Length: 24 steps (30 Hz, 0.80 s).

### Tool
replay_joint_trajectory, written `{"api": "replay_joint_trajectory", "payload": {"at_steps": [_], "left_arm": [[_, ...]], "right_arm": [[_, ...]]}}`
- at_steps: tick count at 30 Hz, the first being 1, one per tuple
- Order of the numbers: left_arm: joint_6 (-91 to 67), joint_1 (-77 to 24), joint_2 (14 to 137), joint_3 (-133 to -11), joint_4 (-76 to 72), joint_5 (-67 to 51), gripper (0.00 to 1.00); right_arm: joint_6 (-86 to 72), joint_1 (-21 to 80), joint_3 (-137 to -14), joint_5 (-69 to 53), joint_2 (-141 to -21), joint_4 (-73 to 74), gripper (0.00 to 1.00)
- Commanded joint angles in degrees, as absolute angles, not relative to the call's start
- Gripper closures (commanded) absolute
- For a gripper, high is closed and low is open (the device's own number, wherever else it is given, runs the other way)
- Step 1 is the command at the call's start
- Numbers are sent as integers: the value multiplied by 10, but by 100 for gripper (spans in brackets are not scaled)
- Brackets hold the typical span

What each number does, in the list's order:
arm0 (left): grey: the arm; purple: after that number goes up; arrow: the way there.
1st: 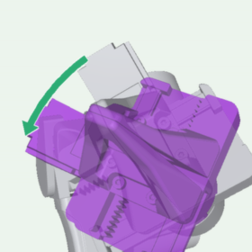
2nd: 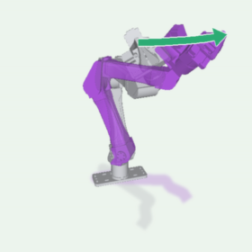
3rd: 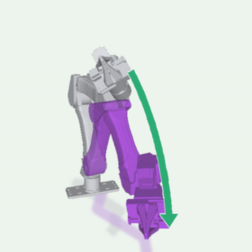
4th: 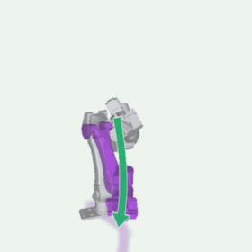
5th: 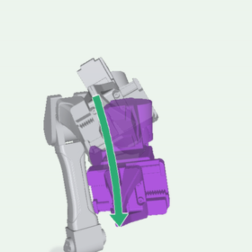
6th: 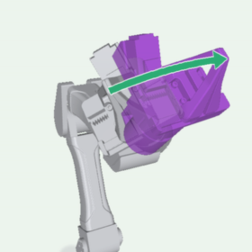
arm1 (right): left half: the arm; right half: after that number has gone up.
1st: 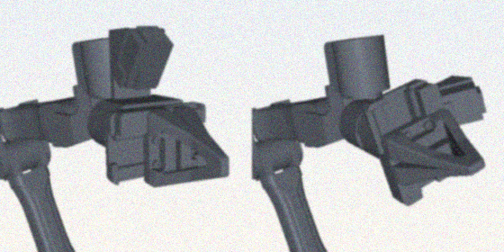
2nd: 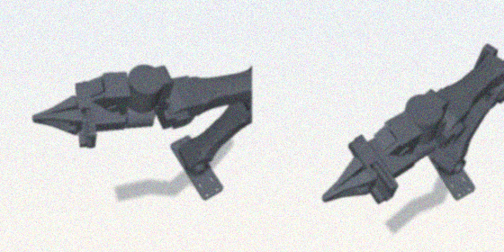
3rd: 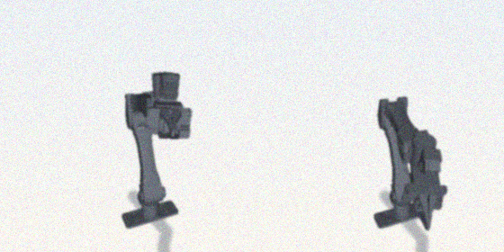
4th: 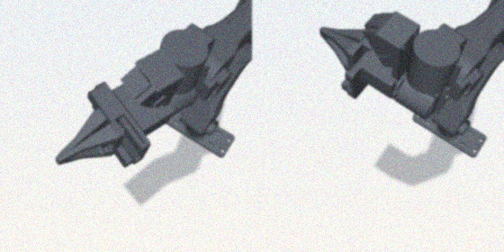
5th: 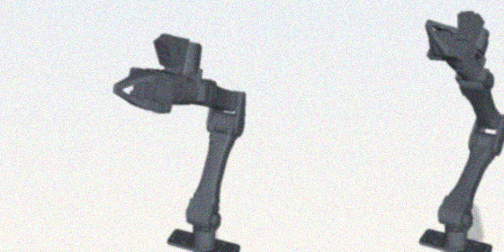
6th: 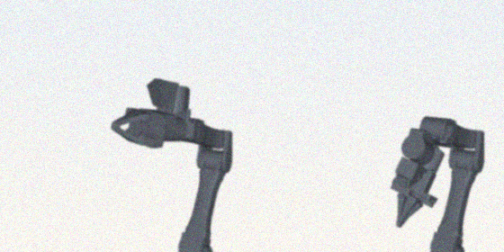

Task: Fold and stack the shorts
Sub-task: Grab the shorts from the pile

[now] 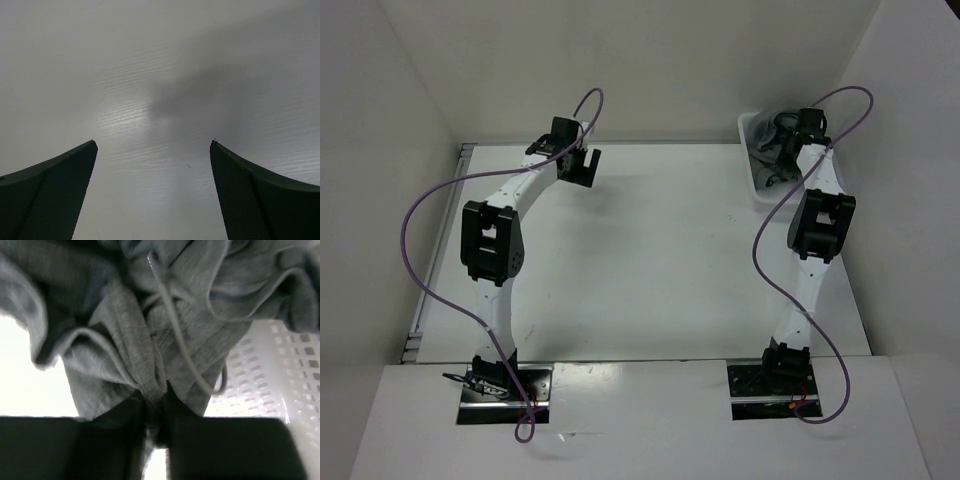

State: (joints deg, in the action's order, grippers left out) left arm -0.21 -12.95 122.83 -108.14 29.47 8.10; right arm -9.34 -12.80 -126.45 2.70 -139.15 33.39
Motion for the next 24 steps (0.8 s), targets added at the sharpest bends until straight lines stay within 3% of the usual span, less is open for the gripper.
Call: {"api": "replay_joint_trajectory", "payload": {"at_steps": [1, 3, 18, 24], "left_arm": [[0, -138, 1233, -1105, 281, 98, 0], [0, -138, 1228, -1105, 281, 98, 0], [0, -143, 1223, -1202, 281, 69, 0], [0, -143, 1223, -1263, 281, 52, 0]], "right_arm": [[-101, -134, -1316, 92, -1407, 301, 88], [-96, -134, -1329, 99, -1407, 295, 100], [-41, -109, -1595, 120, -1280, 262, 100], [51, -44, -1779, 113, -1267, 233, 100]]}}
